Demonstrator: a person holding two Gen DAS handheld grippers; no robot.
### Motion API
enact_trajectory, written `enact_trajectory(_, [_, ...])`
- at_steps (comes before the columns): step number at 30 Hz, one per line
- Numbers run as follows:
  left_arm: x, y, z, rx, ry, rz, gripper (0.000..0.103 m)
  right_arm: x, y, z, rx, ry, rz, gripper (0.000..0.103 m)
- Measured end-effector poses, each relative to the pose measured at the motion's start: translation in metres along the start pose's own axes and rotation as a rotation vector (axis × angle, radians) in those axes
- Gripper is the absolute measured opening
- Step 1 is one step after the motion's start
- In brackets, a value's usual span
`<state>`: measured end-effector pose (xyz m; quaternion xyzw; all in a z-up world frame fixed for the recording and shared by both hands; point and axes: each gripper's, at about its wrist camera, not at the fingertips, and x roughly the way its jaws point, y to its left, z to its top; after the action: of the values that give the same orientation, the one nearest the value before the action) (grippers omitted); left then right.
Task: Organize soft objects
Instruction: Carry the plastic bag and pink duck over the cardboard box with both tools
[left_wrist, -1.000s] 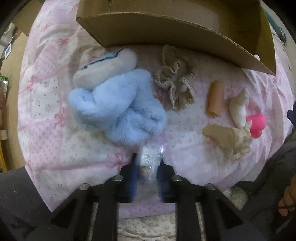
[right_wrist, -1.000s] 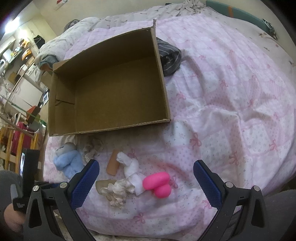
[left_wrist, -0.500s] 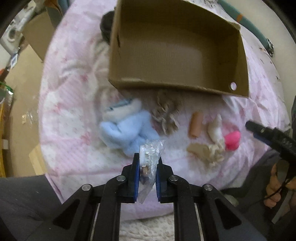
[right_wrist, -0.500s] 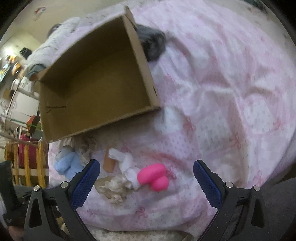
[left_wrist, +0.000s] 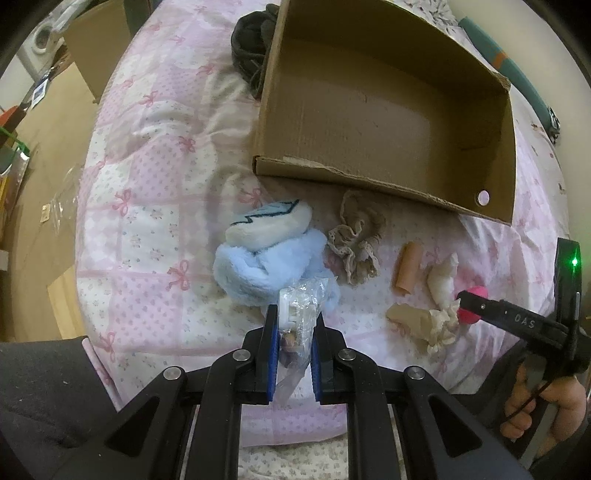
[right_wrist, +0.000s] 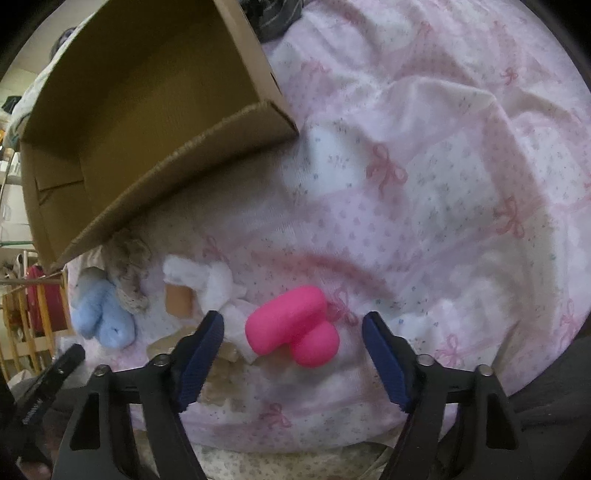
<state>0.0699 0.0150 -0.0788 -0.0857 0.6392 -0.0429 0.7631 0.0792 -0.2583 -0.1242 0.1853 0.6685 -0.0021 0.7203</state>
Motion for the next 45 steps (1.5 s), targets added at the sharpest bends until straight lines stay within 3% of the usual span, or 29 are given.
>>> enact_trajectory(1, [0.000,0.000,0.000,-0.001,-0.002,0.000,0.013,0.002,0.001,0.000,0.001,0.006,0.007,0.059])
enact_trajectory(2, [-0.001,0.000,0.000,-0.001,-0.003,0.000,0.013,0.003,-0.001,-0.001,0.008,0.011,0.019,0.052])
enact_trajectory(9, [-0.005,0.003,0.000,-0.012,-0.018,0.004,0.013,-0.024,-0.001,-0.004,0.007,-0.118,0.085,0.052])
enact_trajectory(14, [-0.007,0.005,0.000,-0.025,-0.036,0.023,0.013,-0.029,0.009,-0.010,-0.046,-0.130,0.121,0.052])
enact_trajectory(32, [-0.043,0.004,0.003,-0.033,-0.220,0.110,0.013,-0.060,0.042,-0.021,-0.231,-0.262,0.159,0.052])
enact_trajectory(45, [-0.091,-0.010,0.053,-0.010,-0.361,0.083,0.013,-0.113,0.066,-0.005,-0.330,-0.399,0.240,0.052])
